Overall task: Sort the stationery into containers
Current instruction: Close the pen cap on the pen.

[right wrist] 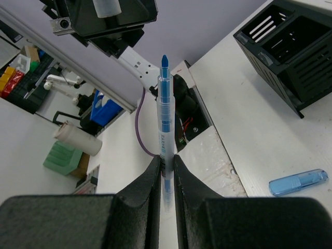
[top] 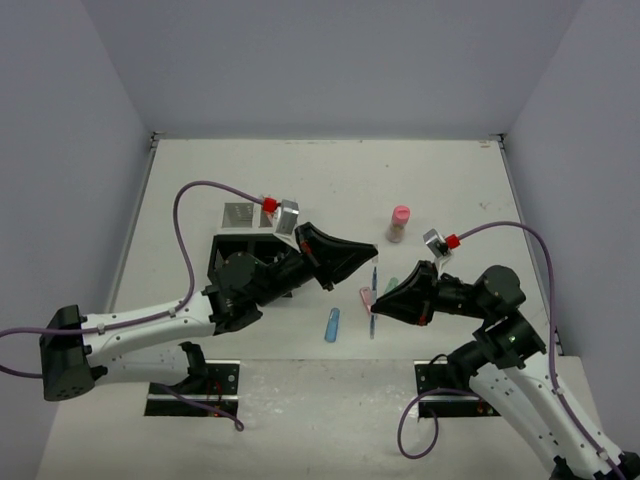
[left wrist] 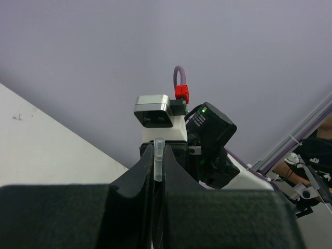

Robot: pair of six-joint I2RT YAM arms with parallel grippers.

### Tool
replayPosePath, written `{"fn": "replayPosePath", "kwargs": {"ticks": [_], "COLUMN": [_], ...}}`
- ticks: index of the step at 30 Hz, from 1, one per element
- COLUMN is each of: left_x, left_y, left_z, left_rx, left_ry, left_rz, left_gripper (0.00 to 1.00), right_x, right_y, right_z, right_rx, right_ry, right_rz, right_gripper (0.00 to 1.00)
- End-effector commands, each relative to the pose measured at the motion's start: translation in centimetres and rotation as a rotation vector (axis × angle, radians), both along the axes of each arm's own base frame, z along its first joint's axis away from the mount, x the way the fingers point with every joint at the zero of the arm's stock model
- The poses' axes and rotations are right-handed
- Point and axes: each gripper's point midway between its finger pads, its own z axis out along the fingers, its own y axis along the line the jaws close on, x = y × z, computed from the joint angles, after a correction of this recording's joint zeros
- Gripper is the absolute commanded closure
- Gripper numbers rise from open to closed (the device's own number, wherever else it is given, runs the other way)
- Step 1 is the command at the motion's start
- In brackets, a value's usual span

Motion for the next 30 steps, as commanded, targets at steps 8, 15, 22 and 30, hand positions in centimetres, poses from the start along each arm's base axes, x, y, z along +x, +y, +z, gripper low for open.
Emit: {"fn": "replayPosePath", "kwargs": {"ticks": [8, 15, 22, 30], "left_x": [-0.1, 0.0, 0.1, 0.2], "left_y": [-0.4, -0.7, -0.9, -0.6], "left_z": [0.8, 0.3, 0.0, -0.3], "left_rx": [-0.024, -0.014, -0.014, -0.015], "left_ry": [-0.047, -0.042, -0.033, -0.024], "left_rz": [-0.004, -0.004, -0.008, 0.007], "left_gripper": [1.00, 1.00, 1.00, 1.00], "right_x": [-1.2, -1.6, -1.4, -0.7], "right_y": [-0.1, -0.4, -0.6, -0.5], "right_z": [2.1, 2.5, 2.7, 2.6], "right_rx": [0.032, 0.029, 0.020, 0.007], "right_ry": [-0.074, -0.092, -0.104, -0.083], "right_rz": [0.043, 0.039, 0.015, -0.012], "right_gripper": [1.00, 1.00, 1.00, 1.00]}}
